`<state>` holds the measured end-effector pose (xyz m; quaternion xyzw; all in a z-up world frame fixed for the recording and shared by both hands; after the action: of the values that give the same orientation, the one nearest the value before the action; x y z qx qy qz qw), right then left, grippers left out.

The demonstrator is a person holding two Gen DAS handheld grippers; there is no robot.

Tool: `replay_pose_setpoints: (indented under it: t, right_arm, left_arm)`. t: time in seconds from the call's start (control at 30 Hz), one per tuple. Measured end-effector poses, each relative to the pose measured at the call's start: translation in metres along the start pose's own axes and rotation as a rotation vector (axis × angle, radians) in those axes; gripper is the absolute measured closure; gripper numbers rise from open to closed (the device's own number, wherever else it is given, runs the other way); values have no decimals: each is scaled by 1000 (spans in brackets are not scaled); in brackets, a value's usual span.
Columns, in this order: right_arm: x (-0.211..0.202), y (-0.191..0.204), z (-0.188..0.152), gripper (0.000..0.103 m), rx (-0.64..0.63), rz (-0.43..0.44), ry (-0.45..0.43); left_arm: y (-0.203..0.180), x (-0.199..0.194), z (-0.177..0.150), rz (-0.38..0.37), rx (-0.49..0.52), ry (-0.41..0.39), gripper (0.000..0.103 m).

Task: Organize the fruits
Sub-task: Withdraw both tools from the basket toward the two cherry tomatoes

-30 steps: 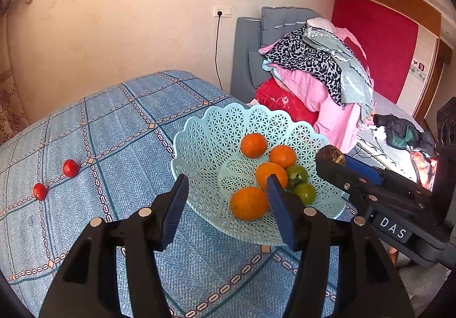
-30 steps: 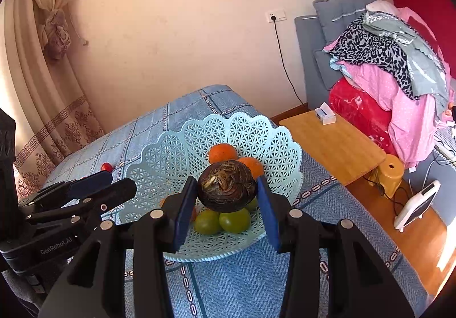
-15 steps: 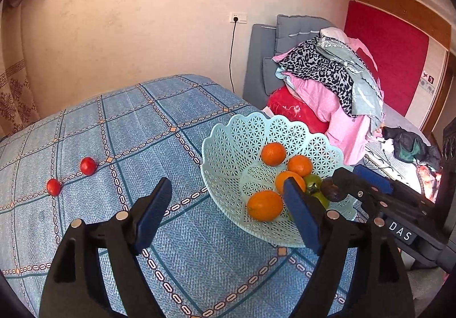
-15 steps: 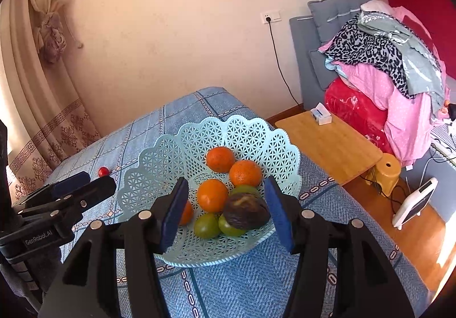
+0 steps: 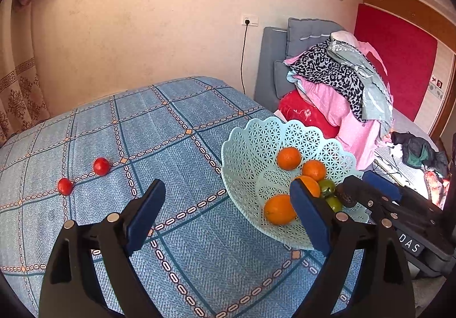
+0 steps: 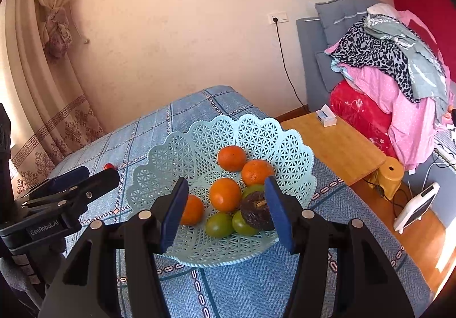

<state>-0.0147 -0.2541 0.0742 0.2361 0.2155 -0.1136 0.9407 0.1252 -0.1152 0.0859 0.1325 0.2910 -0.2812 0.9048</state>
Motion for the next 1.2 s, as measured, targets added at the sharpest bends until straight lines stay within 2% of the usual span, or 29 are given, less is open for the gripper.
replay_pose_setpoints:
  t: [0.1, 0.43, 0.9, 1.2]
  right_arm:
    - [2, 2, -1, 47, -6, 3, 9]
    - [8, 11, -4, 47, -19, 25, 30]
    - [30, 64, -7, 47, -97, 119, 74]
    - [51, 104, -9, 47, -167, 193, 105]
  left_arm:
    - [3, 1, 0, 4, -5, 3, 6]
    - [16, -1, 4, 28, -26, 0, 6]
    - [78, -2, -1, 186, -46, 19, 6]
    - [128, 4, -9, 261, -106, 58, 6]
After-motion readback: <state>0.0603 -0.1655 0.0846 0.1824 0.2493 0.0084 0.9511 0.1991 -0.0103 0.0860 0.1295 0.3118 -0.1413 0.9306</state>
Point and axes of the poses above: each gripper's, at about its wrist camera, not at the fingertips, and x roughly the way its jaws point, y to its left, z to its top, the point moved 1 cm from there along x, roughly the way its jaws point, and after that the axes turned 14 degrees about z, right-handed, at the moved point
